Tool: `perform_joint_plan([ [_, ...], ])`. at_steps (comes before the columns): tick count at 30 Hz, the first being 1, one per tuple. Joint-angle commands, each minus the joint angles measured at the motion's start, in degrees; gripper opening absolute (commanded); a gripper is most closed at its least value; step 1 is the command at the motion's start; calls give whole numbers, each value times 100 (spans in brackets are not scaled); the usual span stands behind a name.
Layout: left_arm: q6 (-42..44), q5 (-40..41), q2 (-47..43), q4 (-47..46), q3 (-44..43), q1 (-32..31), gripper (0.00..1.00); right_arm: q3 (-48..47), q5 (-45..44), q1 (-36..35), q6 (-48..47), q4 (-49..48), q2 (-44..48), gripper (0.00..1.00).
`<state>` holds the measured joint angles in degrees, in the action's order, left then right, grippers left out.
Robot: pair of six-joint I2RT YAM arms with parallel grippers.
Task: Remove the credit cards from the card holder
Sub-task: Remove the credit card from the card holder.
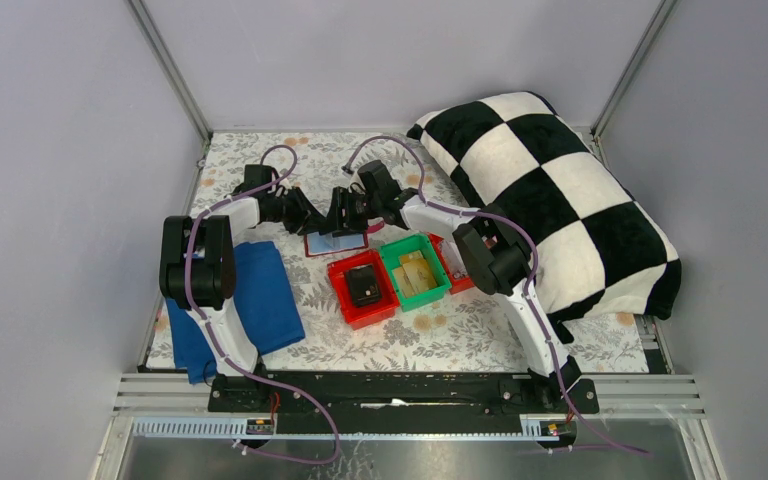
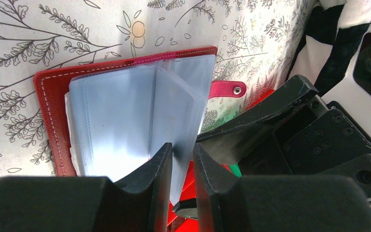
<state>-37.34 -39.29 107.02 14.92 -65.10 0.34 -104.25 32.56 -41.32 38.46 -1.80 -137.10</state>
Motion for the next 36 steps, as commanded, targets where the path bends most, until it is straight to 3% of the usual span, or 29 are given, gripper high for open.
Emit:
perform_joint_plan([
  [1, 60, -132, -26, -191, -7, -10, 26, -103, -19, -60, -104, 19, 91, 55],
  [36, 144, -70, -35, -42, -89, -9, 26, 682, 102, 303, 3, -478, 495, 55],
])
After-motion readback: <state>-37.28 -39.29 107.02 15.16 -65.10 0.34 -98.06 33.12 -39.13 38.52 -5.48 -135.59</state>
